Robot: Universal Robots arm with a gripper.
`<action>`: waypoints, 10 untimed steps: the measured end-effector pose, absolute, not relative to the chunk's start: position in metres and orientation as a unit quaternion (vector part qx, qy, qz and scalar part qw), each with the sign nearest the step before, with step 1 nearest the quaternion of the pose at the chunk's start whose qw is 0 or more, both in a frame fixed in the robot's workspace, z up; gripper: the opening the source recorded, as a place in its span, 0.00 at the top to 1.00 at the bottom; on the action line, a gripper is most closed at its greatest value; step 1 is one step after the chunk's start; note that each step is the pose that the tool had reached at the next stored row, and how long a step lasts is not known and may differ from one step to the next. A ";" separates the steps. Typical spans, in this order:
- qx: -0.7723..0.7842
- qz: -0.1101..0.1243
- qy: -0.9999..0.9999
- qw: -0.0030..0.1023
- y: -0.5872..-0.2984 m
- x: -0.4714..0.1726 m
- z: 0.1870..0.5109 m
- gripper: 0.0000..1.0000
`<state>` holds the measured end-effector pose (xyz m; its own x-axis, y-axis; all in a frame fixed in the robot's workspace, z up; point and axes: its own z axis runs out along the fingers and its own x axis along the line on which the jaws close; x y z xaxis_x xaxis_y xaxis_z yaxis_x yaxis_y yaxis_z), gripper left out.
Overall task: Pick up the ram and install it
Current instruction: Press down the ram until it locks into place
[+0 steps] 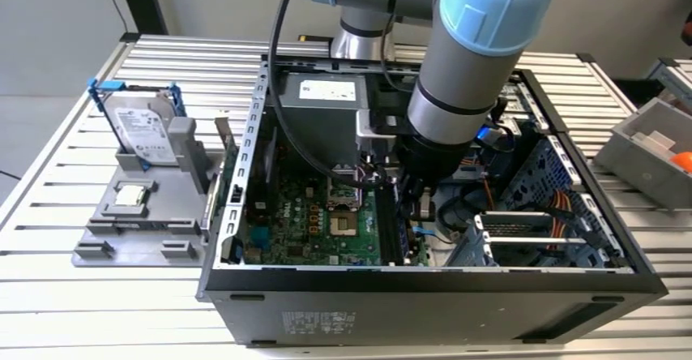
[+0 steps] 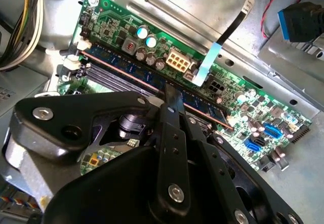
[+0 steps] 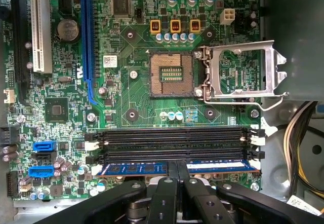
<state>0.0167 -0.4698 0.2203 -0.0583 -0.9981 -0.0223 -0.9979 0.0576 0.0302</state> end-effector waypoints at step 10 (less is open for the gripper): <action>0.686 -0.019 -0.727 0.002 -0.470 0.017 0.235 1.00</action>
